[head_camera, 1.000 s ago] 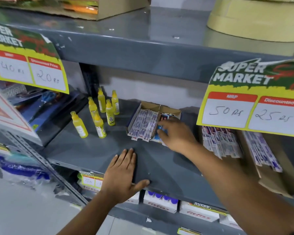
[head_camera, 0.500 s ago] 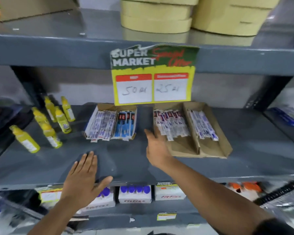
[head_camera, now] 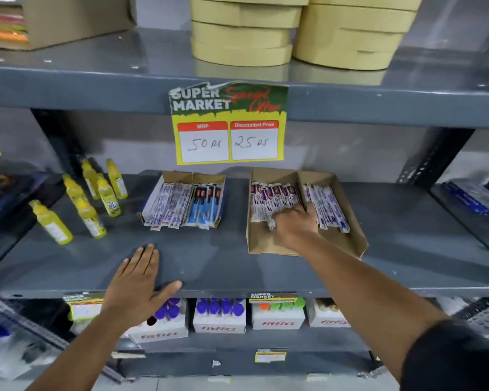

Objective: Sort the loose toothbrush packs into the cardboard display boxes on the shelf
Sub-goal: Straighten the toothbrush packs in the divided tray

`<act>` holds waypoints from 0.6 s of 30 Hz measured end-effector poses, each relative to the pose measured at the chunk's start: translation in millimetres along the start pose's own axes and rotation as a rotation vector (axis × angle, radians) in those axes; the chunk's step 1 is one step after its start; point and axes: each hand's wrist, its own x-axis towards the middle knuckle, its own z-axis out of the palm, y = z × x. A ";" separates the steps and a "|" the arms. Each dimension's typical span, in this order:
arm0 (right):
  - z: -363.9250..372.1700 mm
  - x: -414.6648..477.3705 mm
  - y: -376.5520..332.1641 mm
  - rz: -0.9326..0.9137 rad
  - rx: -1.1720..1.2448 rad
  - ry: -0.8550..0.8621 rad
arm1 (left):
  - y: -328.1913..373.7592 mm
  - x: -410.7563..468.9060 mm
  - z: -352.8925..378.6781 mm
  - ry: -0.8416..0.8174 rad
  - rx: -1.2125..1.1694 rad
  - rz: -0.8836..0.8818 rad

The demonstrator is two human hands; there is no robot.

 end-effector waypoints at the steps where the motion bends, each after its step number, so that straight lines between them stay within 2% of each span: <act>1: 2.1 1.4 0.1 -0.009 -0.004 0.015 | 1.1 -0.1 -0.3 0.000 0.001 -0.002; 9: 8.5 11.6 6.5 0.003 -0.024 0.089 | 3.8 -2.0 0.4 0.030 -0.013 -0.006; 12: 1.0 16.6 1.3 0.002 0.135 0.182 | 2.2 -1.6 2.0 0.051 -0.028 -0.009; 14: -17.7 21.3 -17.2 -0.124 0.361 0.277 | 2.4 -0.4 2.6 0.070 -0.027 -0.005; 15: -28.6 25.1 -32.7 -0.247 0.414 0.275 | 1.6 -0.5 2.8 0.065 -0.034 -0.002; 18: -52.9 31.4 -86.2 -0.561 0.288 0.107 | 1.8 -1.4 2.3 0.083 -0.067 0.003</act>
